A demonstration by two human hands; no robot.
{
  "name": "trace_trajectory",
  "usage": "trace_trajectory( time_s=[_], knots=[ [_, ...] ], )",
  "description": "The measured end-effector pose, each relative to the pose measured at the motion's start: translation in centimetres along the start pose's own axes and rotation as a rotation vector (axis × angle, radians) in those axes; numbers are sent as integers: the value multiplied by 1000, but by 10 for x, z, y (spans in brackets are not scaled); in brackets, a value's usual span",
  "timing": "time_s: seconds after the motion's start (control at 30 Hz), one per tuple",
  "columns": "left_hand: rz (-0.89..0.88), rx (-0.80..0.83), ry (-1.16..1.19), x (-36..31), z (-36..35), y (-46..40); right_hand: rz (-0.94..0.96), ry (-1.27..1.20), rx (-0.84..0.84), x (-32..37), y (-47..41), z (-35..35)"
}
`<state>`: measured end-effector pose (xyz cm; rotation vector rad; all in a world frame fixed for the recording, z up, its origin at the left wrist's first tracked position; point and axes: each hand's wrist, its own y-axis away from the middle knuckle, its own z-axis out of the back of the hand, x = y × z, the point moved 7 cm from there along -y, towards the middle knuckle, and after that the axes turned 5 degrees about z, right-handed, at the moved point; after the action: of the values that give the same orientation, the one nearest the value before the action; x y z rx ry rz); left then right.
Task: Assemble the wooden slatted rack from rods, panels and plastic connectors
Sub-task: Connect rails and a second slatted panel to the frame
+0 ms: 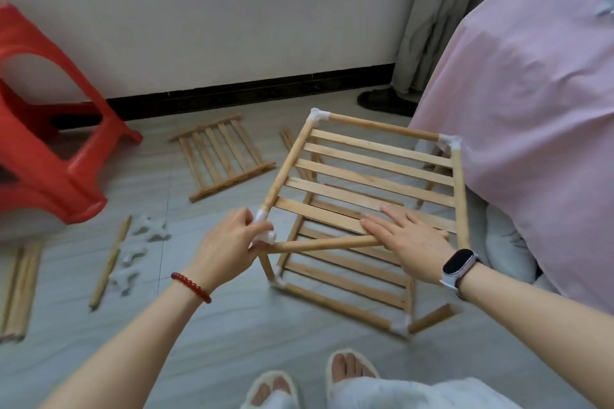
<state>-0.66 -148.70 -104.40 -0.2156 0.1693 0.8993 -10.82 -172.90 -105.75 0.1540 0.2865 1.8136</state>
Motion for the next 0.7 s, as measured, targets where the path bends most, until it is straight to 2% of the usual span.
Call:
trace_trajectory(
  time_s=[0.17,0.37,0.47,0.57,0.63,0.7],
  knots=[
    [23,-23,11,-11,8,61,38,46,-17,15,0,0],
    [157,-109,-23,3,20,101,132,37,-64,47,-33,10],
    [237,-124,127,16,17,114,176,26,-82,63,-47,18],
    [326,-153,322,30,5,127,175,85,-235,66,-36,34],
    [367,-175,409,31,0,129,79,67,-415,52,-15,47],
    [410,-194,483,31,-2,130,-50,27,-493,34,4,50]
  ],
)
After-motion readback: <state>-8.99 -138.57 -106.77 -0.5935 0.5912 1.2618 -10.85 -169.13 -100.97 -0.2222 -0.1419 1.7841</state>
